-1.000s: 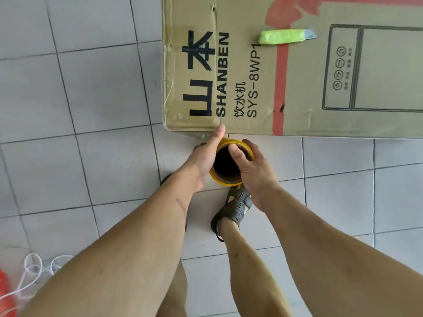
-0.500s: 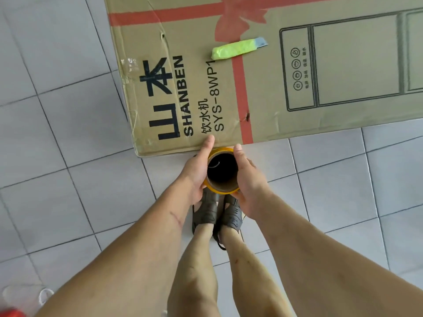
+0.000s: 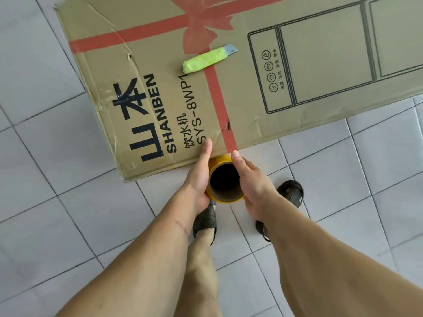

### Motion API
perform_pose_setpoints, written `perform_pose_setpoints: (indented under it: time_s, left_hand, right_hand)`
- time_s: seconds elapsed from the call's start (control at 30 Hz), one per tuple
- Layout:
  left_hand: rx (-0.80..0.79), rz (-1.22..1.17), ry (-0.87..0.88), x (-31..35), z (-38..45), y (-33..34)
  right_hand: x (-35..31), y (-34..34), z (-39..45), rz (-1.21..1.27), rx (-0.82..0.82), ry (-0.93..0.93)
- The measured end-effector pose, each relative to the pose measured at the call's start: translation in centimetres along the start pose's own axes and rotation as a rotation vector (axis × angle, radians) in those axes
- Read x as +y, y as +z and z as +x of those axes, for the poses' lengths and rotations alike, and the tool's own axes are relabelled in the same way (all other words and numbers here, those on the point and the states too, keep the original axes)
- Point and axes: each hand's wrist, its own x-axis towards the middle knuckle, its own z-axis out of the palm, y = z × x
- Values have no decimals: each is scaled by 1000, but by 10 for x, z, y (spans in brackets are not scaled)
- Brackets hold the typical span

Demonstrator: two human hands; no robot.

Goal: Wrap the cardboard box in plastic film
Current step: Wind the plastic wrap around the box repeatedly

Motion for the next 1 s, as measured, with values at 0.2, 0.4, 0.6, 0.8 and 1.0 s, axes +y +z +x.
perform_pose_setpoints:
  time_s: [0.2, 0.4, 0.6, 0.8, 1.0]
  left_hand:
    - [0, 94, -17, -6, -2, 21]
    - [54, 58, 10, 5, 8, 40]
    - [22, 31, -24, -5, 8, 60]
    - [139, 69, 13, 6, 16, 79]
    - [31, 18, -25, -9, 19, 101]
  right_hand:
    - [-13, -29, 7, -148, 51, -53]
    - [-5, -39, 13, 18, -66, 12]
    - [-19, -70, 11, -115, 15, -49]
    - [-12, -77, 15, 93, -101, 57]
    - [-31, -110, 24, -83, -22, -29]
